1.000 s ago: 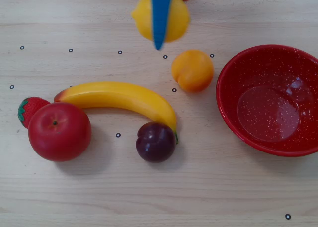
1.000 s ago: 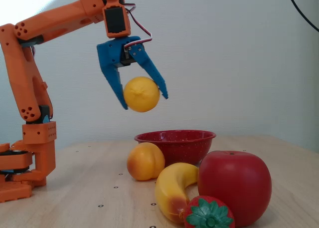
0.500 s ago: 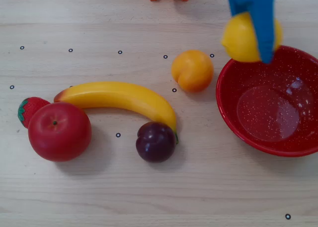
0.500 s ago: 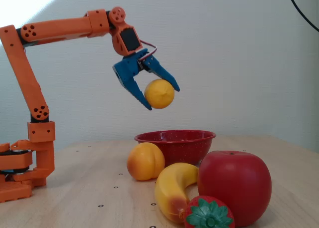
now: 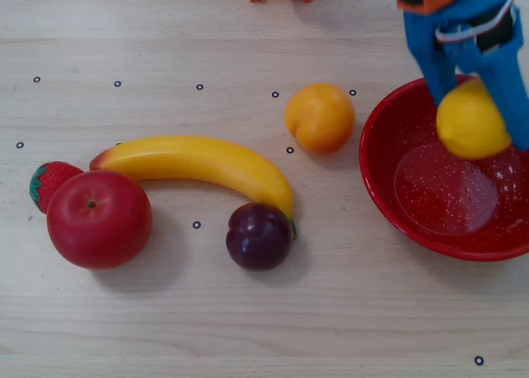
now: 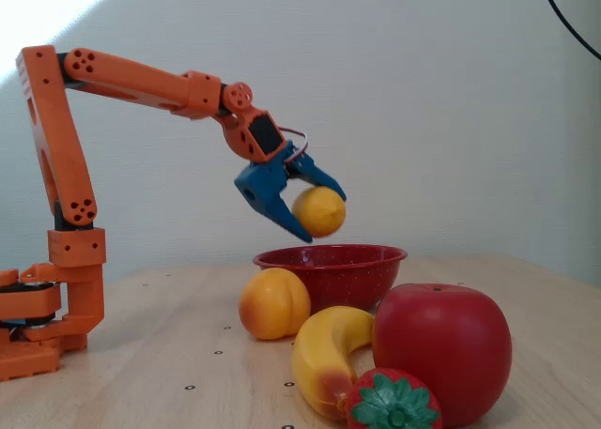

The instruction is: Put the lemon in the red bowl.

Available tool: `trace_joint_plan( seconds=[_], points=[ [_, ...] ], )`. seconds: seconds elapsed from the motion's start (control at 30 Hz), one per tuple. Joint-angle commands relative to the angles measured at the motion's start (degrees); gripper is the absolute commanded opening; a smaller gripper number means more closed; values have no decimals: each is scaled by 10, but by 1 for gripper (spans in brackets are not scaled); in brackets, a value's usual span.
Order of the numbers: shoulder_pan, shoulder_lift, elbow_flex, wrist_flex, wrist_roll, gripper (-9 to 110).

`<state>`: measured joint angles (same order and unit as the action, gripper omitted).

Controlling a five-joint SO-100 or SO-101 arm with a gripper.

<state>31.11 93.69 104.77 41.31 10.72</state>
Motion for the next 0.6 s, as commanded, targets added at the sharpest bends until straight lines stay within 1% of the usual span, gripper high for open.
trace_joint_plan(
  seconds=[0.0,0.1,0.2,0.33,0.47,0.53,0.57],
  points=[
    [13,5,-31,-38,25,1],
    [10,-28,-31,-54,26,11],
    [7,-54,-31,-55,28,28],
    [4,-69,-41,-50,28,40],
    [3,-68,-83,-25,12,43],
    [0,-63,-117,-3,-3,40],
    [-2,-61,-136,12,-12,36]
  ],
)
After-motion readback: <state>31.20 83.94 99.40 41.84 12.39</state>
